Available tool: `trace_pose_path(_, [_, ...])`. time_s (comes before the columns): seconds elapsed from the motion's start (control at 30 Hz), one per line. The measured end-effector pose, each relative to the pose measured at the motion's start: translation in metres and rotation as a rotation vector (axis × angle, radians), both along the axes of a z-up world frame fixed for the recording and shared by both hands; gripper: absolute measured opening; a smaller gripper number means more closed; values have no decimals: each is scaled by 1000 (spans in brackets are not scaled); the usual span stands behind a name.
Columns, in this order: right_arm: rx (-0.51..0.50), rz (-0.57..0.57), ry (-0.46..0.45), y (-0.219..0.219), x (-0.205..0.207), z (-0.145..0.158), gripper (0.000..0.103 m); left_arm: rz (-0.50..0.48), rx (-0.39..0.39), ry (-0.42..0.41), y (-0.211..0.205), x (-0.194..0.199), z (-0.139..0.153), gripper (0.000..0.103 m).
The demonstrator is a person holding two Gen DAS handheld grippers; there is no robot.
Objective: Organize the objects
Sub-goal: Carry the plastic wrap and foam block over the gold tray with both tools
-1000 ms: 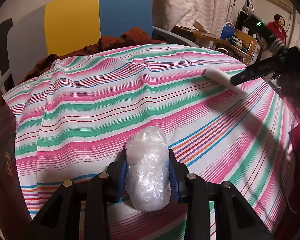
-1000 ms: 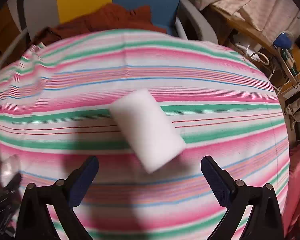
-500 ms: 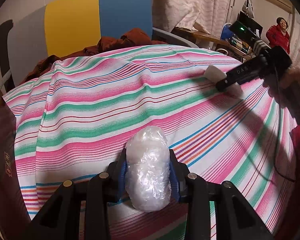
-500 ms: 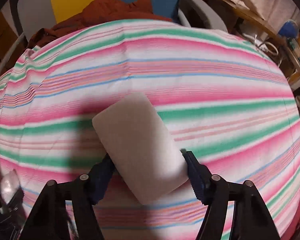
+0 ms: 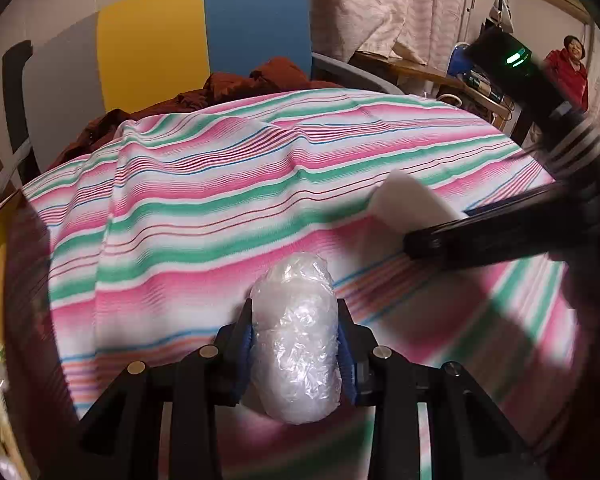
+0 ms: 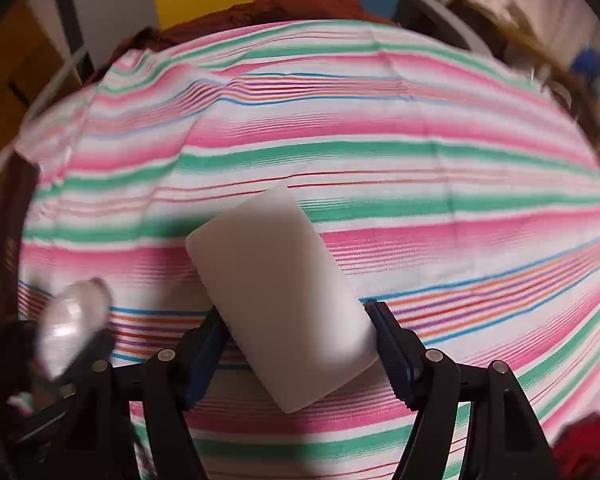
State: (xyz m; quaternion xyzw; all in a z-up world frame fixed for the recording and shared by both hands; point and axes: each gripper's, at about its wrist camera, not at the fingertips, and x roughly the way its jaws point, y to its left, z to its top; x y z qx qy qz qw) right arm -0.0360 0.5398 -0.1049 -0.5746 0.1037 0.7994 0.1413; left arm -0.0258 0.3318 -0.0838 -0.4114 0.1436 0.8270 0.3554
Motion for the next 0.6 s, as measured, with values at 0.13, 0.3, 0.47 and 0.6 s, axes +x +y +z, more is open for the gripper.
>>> trace_pose_path(0.13, [39, 26, 16, -2, -2, -1, 71, -18, 29, 57, -17, 20, 27, 35])
trace_pose_path(0.3, [55, 40, 24, -5, 1, 1, 71, 20, 62, 100, -46, 31, 62, 35])
trace_pose_path(0.47, [67, 43, 27, -1, -1, 3, 71, 88, 73, 145, -83, 34, 89, 36])
trace_pose_path(0.6, [73, 41, 28, -9, -5, 0, 70, 165, 73, 160, -119, 31, 101, 36])
